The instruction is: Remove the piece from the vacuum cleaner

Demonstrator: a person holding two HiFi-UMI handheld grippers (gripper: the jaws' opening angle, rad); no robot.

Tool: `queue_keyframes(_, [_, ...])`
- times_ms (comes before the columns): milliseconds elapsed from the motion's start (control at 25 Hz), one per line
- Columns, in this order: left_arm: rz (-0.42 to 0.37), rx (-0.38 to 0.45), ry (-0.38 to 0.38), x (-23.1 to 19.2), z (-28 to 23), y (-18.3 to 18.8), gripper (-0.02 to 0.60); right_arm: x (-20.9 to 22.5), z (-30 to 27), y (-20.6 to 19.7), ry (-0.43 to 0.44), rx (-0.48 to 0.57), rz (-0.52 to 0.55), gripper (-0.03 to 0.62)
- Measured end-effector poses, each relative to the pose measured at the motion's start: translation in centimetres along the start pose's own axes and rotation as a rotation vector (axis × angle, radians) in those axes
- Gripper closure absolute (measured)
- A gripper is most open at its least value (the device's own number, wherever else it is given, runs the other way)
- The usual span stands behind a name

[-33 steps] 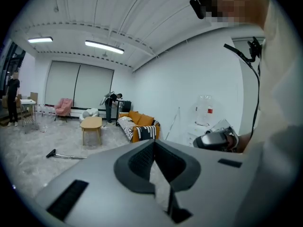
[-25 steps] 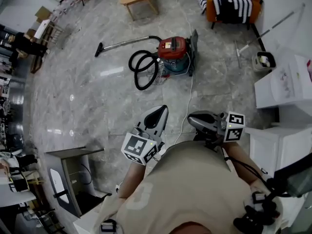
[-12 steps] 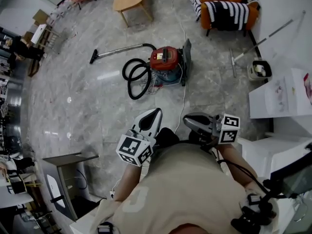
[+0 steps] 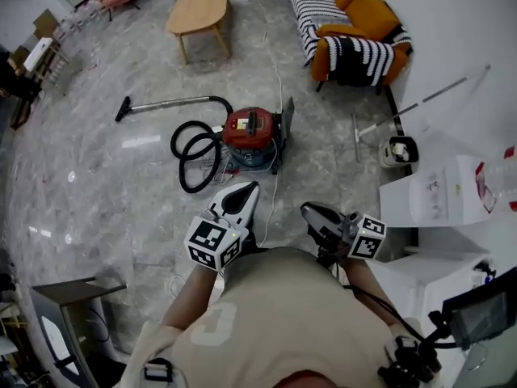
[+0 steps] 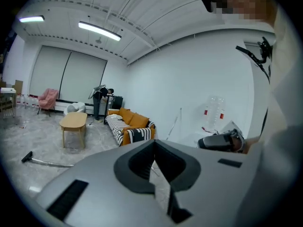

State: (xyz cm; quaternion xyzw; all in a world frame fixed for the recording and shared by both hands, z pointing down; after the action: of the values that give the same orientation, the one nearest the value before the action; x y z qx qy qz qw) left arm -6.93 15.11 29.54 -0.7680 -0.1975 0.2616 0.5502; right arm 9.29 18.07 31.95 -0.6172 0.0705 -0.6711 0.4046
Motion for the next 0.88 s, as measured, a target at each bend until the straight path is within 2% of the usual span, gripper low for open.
queue_keyframes(280, [0.026, -0.019, -0.073, -10.0, 0.0, 1.6, 0.58, 3.1, -9.6, 0.4, -0.123, -0.052, 0.0, 0.592])
queue_keyframes(520, [-0.017, -0.082, -0.114, -16.6, -0.4, 2.2, 0.581, 4.8, -15.4, 1.5, -0.182, 0.033, 0.013, 0.592])
queue_keyframes(720, [-0.051, -0.079, -0.183, -18.6, -1.3, 2.8, 0.581, 6.0, -17.3, 2.2, -0.232, 0.112, 0.005, 0.592])
queue_keyframes(880, [-0.013, -0.109, -0.187, -19.8, -1.0, 2.1, 0.581, 8.2, -18.7, 1.9, -0.281, 0.148, -0.113, 0.592])
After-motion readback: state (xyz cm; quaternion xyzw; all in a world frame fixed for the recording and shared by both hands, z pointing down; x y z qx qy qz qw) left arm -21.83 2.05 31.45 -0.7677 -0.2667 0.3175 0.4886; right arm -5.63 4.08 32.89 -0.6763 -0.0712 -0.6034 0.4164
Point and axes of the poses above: the fingertips, and each gripper's own axes: z backward along the fingers, x to its right, y out of its top, the point moved 4 cm from there along z, backward along the fingers, and after that the axes turned 2 degrees about x, right-handed, at the moved point
